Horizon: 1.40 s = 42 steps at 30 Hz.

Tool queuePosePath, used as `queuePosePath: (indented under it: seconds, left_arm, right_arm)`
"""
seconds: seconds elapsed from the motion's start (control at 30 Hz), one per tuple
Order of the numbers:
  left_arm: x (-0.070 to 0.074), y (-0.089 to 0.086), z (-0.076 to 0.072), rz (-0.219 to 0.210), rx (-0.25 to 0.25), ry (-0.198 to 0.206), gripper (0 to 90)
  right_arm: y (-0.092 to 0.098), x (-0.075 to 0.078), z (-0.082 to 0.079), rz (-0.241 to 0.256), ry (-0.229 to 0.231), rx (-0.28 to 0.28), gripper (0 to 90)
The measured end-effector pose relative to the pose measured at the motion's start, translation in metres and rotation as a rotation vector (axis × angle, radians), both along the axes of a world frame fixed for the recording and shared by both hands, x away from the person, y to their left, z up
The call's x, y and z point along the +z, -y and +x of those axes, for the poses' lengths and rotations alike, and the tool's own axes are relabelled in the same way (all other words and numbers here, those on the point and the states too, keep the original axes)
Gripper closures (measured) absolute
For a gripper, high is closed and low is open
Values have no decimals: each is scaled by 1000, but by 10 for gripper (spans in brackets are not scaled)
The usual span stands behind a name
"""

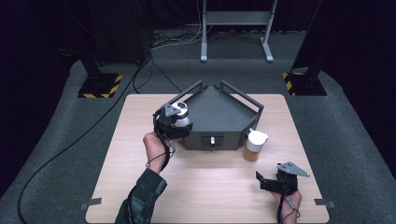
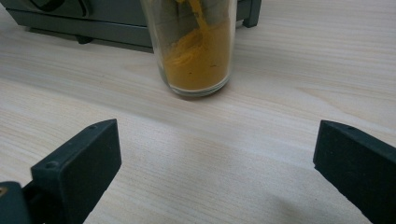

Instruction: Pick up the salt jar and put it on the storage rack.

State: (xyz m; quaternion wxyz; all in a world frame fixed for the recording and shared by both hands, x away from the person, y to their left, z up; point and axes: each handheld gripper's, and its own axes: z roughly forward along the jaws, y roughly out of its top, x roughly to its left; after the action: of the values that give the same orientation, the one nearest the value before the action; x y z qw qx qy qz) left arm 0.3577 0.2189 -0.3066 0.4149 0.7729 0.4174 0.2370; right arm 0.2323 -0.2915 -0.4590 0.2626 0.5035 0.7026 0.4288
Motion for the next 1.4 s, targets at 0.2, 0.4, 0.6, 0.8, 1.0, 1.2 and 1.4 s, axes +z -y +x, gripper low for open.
queuePosePath:
  seconds: [0.2,0.4,0.6,0.8,1.0,1.2,1.4]
  left_arm:
    - [3,5,8,8,-2,-8,318]
    - [3,9,15,15,-5,-16,318]
    - [3,12,20,13,-3,-18,319]
    - [2,18,27,27,-1,-30,319]
    - [1,20,33,19,8,-34,319]
    - [0,21,40,17,10,-43,318]
    - [-3,24,45,22,8,-50,318]
  right_arm:
    - [0,0,0,-1,-1,1,0]
    - [0,0,0,-1,-1,0,0]
    - [0,0,0,-1,-1,0,0]
    - [0,0,0,-2,-2,1,2]
    - [0,0,0,-1,-1,1,1]
    - [0,0,0,-2,-1,0,2]
    - [0,0,0,-1,0,0,2]
